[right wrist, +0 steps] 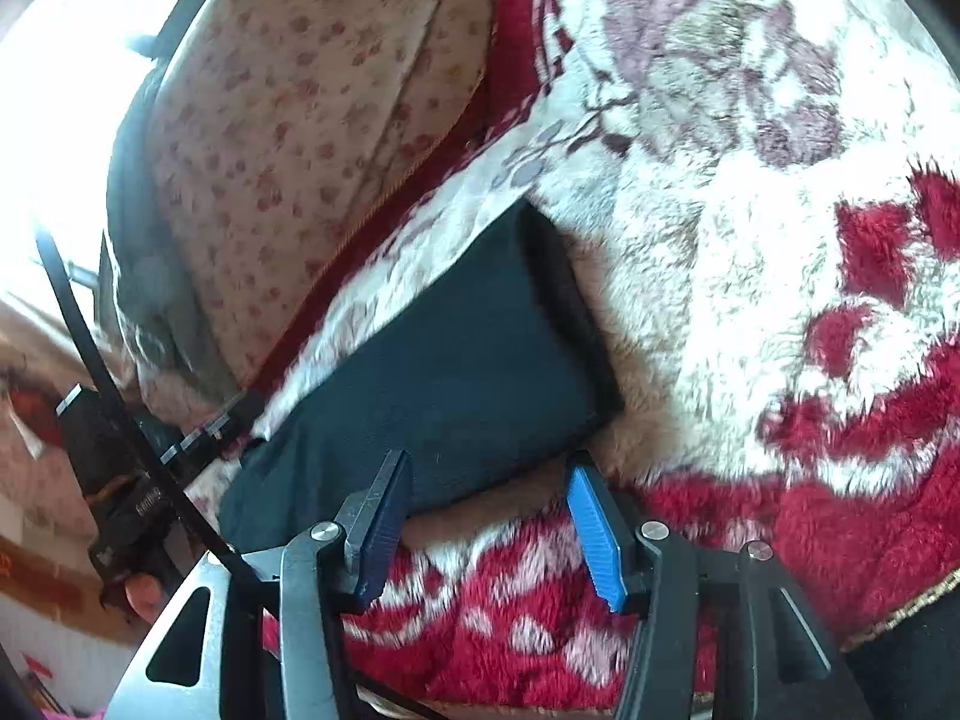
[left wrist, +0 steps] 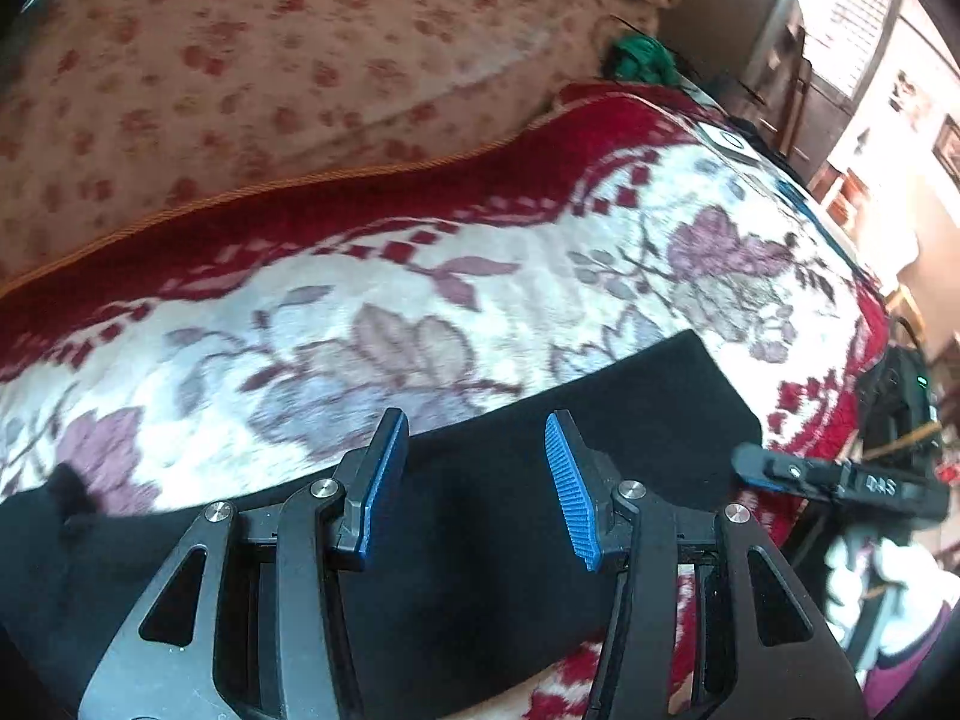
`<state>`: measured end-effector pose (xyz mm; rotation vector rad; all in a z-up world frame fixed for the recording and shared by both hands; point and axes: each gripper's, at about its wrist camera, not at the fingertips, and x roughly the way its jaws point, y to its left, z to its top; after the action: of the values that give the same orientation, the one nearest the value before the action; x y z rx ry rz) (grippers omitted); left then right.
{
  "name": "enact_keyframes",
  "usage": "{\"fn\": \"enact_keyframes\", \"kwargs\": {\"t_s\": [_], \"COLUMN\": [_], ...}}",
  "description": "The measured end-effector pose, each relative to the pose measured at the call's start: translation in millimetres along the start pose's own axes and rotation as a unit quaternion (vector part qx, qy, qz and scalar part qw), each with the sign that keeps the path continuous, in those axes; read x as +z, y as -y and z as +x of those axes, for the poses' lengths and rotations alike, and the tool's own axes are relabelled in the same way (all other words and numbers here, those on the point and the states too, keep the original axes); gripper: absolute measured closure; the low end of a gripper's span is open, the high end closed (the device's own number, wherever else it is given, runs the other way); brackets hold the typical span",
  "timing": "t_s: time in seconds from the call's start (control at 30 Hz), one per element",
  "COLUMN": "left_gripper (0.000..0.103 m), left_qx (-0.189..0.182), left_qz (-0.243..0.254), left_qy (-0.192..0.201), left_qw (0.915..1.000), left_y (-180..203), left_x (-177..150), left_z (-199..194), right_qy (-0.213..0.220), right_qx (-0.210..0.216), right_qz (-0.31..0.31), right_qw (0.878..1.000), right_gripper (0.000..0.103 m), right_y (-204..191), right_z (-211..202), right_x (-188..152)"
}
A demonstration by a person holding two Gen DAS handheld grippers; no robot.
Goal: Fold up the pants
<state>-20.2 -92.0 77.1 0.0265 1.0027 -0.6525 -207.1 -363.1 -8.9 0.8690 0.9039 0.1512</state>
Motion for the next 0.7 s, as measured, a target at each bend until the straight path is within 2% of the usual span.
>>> {"fn": "enact_keyframes", "kwargs": {"t_s": [0.17,0.23,0.3,0.5,0.6,0.7], "left_gripper": [0.055,0.045,0.045,0.045,0.045,0.045], "left_qx": [-0.038,-0.057,-0.08,-0.133,-0.171,-0.172], "left_qz": [0.033,0.054,0.067,0.092,0.103,0.124], "left_qy": [-0.023,-0.035,-0.049,-0.088,-0.125,-0.154], "left_qw": [0.9985,0.9963,0.9934,0.9829,0.9719,0.9651], "left_y": [5.2,9.4,12.9,29.5,40.6,51.2], "left_x": [10.9,15.8,22.7,48.4,55.6,57.4], "left_z": [16.4,23.8,31.6,64.1,83.2,99.5], "right_qy": [0.019,0.025,0.025,0.031,0.032,0.031], "right_qx": [0.046,0.063,0.068,0.09,0.104,0.111], "right_qz": [0.035,0.042,0.04,0.039,0.046,0.045], "right_qw": [0.998,0.997,0.997,0.995,0.993,0.992], "right_gripper": [0.052,0.057,0.061,0.063,0.063,0.063], "right_y": [15.3,22.3,27.5,33.0,38.0,39.6], "right_z": [6.8,5.4,3.4,0.4,-0.5,-1.6], "right_x": [9.9,9.6,9.8,4.8,3.2,1.4]}}
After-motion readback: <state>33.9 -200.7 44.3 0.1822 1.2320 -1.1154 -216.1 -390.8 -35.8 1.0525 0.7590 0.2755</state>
